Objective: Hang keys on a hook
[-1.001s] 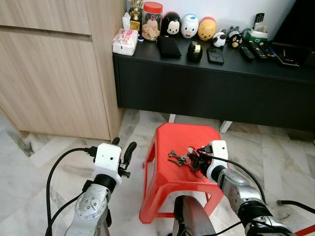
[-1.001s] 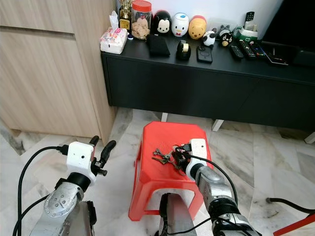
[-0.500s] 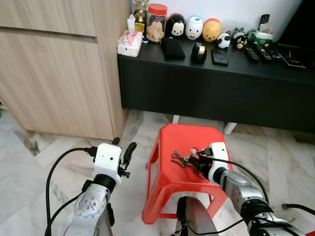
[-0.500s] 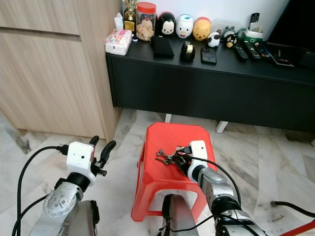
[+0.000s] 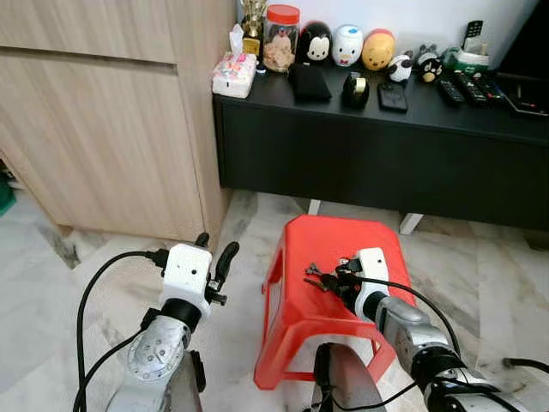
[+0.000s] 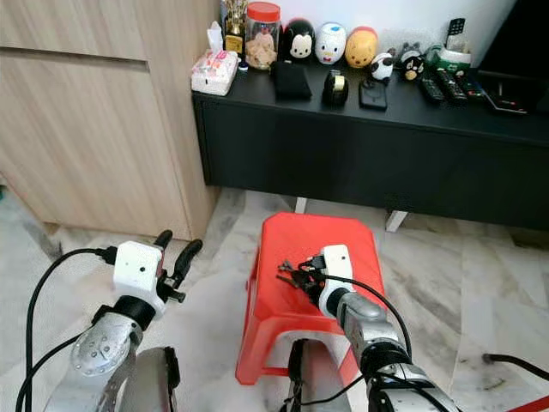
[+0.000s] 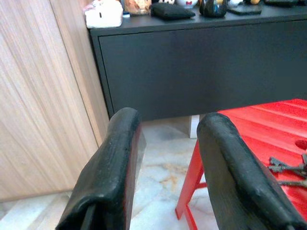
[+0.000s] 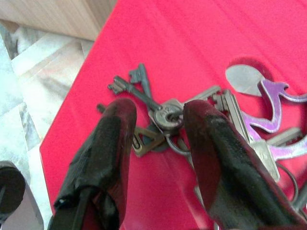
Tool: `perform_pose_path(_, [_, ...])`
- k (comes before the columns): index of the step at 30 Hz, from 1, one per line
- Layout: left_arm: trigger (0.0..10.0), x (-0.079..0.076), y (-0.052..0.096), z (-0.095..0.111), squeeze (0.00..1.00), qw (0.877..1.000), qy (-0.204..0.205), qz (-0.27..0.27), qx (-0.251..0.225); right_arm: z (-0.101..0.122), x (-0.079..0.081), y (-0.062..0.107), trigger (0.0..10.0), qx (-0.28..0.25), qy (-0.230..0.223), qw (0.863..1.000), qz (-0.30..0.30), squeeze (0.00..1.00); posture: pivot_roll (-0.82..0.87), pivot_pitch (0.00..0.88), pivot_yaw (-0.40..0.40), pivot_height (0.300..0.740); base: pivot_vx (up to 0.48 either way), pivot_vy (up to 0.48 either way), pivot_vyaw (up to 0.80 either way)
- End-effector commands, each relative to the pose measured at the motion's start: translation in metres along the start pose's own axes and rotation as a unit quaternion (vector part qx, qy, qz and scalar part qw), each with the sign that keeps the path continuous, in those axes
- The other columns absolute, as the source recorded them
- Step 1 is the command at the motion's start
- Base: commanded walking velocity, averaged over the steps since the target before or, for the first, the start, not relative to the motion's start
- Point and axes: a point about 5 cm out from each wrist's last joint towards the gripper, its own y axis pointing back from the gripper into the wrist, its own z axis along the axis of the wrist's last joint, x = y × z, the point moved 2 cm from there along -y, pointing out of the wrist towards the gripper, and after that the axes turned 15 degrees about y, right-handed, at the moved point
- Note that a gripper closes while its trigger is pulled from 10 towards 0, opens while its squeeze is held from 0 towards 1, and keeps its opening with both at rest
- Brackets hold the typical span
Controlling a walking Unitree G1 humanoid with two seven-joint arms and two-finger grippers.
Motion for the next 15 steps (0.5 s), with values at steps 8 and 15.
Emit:
perform_pose_path(8, [10.0,-0.006,0.002,0.007,0.0,1.0,-0.009,-0.012,-0.003,0.016,-0.013,0.002,10.0,-0.043,-0.013,0.998,-0.034,0.0,0.14,0.134,-0.09,0.55,0.0,0.0,0.0])
perform_pose_path(15, [10.0,-0.008,0.005,0.009,0.0,1.0,-0.011,-0.018,0.001,0.007,-0.018,0.004,10.0,-0.022,-0.01,0.998,-0.051,0.0,0.15,0.141,-0.088,0.55,0.0,0.0,0.0])
